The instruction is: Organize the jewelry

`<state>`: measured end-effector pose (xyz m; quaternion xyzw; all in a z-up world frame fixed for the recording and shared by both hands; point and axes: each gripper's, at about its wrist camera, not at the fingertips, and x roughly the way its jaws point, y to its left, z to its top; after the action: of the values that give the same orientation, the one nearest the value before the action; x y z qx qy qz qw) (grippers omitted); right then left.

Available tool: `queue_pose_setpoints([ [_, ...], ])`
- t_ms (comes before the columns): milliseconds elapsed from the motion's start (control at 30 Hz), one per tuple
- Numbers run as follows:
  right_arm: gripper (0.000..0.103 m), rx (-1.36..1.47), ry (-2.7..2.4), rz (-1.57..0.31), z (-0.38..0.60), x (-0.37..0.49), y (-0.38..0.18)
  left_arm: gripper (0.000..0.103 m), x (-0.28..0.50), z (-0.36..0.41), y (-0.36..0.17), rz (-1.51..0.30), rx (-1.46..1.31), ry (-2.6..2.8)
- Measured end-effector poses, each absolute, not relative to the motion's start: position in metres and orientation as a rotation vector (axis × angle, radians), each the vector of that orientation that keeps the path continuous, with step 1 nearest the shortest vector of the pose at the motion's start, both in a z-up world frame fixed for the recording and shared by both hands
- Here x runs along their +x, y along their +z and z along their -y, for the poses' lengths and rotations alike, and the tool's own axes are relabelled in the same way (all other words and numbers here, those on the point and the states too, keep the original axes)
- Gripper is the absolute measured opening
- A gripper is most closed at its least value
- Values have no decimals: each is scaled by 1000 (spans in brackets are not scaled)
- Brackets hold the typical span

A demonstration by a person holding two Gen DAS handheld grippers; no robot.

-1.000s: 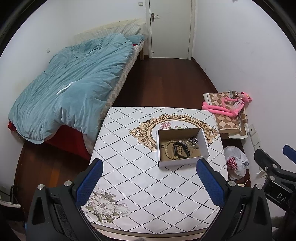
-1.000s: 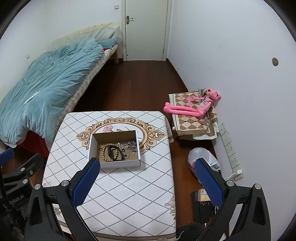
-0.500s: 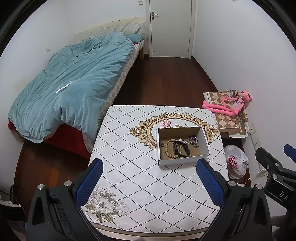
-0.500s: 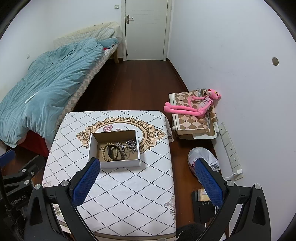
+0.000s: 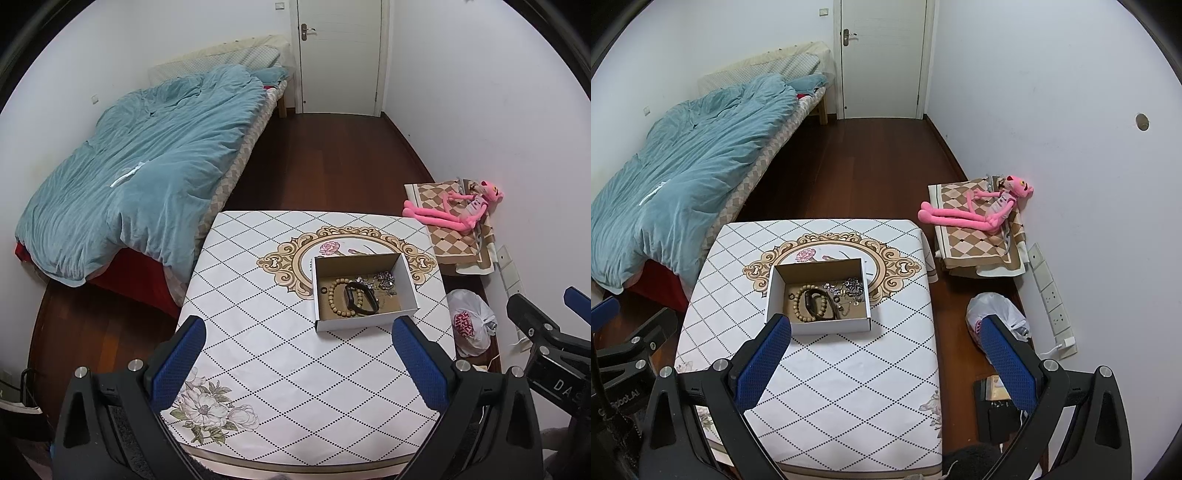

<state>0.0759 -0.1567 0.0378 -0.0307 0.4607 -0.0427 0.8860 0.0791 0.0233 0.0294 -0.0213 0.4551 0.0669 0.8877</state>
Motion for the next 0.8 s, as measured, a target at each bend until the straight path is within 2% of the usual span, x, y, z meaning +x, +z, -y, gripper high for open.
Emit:
queue_pose_setpoints([
  [800, 103, -68, -90, -973, 155, 79, 29, 103, 80, -25, 26, -952, -40, 141],
])
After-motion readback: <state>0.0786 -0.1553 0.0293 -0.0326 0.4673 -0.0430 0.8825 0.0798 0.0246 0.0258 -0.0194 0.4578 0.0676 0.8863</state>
